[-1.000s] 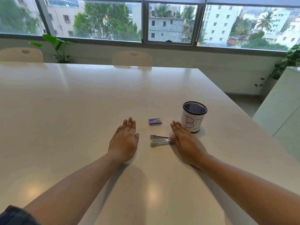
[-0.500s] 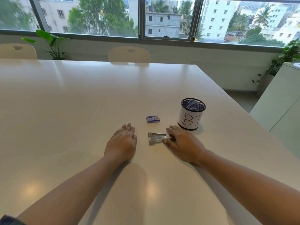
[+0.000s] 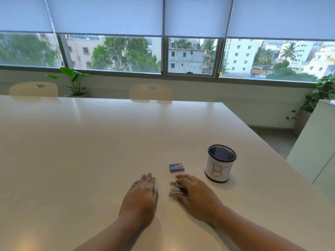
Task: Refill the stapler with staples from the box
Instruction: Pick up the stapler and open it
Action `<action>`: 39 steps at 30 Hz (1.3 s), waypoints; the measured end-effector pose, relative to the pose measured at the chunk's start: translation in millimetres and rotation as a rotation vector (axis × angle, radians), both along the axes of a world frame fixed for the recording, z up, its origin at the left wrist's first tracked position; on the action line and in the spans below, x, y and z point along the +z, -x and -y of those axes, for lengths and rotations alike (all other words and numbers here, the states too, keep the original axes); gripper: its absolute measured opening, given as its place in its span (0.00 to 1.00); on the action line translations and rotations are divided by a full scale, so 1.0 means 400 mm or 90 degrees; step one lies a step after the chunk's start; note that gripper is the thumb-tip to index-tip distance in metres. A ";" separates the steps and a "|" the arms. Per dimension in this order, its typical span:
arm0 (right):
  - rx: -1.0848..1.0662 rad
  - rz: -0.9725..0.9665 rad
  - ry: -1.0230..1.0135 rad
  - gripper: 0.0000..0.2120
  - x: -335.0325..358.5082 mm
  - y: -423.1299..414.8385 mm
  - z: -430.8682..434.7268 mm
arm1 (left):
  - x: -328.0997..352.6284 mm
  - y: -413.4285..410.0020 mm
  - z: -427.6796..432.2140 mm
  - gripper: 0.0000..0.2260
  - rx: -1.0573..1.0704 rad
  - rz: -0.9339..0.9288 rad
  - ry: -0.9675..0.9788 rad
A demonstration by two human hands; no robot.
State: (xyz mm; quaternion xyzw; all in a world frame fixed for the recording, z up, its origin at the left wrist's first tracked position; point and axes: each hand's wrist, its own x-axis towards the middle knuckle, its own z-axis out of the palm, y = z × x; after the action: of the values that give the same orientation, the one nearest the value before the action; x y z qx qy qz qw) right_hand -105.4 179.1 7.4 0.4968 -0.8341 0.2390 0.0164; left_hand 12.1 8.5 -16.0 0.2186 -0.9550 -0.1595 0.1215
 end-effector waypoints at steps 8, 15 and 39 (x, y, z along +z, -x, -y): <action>-0.043 0.143 0.261 0.19 -0.020 -0.038 -0.058 | -0.008 -0.002 0.003 0.24 0.012 -0.042 -0.017; -0.096 0.082 0.297 0.13 -0.010 -0.051 -0.086 | -0.001 0.000 0.017 0.23 0.002 -0.042 -0.027; -0.082 0.100 0.323 0.18 -0.012 -0.056 -0.081 | -0.011 -0.003 0.018 0.23 0.000 -0.040 -0.035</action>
State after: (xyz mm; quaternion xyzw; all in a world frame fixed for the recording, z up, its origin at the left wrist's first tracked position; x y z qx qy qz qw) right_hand -83.1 211.3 2.5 0.4029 -0.7762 0.4763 0.0908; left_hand 13.3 1.2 -20.4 0.2168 -0.9460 -0.1924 0.1453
